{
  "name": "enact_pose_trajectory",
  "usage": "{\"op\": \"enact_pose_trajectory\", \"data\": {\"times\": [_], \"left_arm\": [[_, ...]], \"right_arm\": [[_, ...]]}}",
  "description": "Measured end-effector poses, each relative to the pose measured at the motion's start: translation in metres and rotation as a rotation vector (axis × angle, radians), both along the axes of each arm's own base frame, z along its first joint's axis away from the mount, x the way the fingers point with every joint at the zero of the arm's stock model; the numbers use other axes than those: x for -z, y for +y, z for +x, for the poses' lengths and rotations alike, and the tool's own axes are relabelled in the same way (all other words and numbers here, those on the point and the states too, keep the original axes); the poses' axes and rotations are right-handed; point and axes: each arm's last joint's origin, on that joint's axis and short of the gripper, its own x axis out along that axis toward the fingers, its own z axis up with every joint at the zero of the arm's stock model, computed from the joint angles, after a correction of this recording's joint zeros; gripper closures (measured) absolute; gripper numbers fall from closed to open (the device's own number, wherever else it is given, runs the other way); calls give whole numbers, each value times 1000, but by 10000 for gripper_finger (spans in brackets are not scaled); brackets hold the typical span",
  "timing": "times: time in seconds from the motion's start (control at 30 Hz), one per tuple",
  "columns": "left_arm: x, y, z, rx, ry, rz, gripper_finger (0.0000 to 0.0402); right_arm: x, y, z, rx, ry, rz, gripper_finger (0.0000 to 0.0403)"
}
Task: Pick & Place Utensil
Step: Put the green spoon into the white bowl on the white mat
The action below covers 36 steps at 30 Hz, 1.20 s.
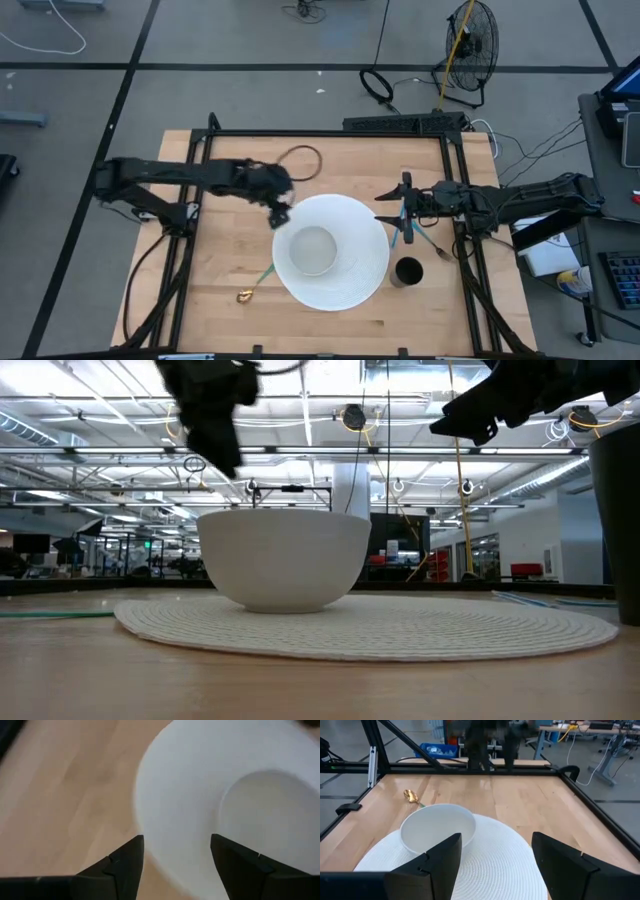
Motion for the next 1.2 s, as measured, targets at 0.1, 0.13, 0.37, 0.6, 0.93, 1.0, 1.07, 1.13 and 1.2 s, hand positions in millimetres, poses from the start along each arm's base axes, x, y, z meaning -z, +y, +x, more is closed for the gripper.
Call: {"op": "enact_pose_trajectory", "data": {"times": [0.1,0.13,0.37,0.6,0.93,1.0,1.07,1.13,1.2], "left_arm": [[-11,-13,-22,-81,21,-1,165],[-11,-18,-28,-100,29,-6,165],[18,-54,-47,-145,134,-83,165],[41,-79,-61,-224,172,-111,165],[72,-108,-71,-261,88,-188,165],[77,-111,-72,-272,78,-218,165],[80,-113,-73,-289,78,-266,165],[81,-115,-72,-314,67,-307,165],[84,-116,-70,-345,67,-325,165]], "right_arm": [[2,0,0,0,17,-2,165],[2,0,0,-1,19,-5,165],[1,0,0,-8,16,-32,165],[1,0,0,-10,17,-37,165],[3,0,-1,-21,40,-86,165],[3,0,-1,-25,41,-101,165],[3,0,-1,-26,41,-104,165],[3,0,-1,-25,42,-102,165],[4,0,-1,-25,44,-101,165]]}}
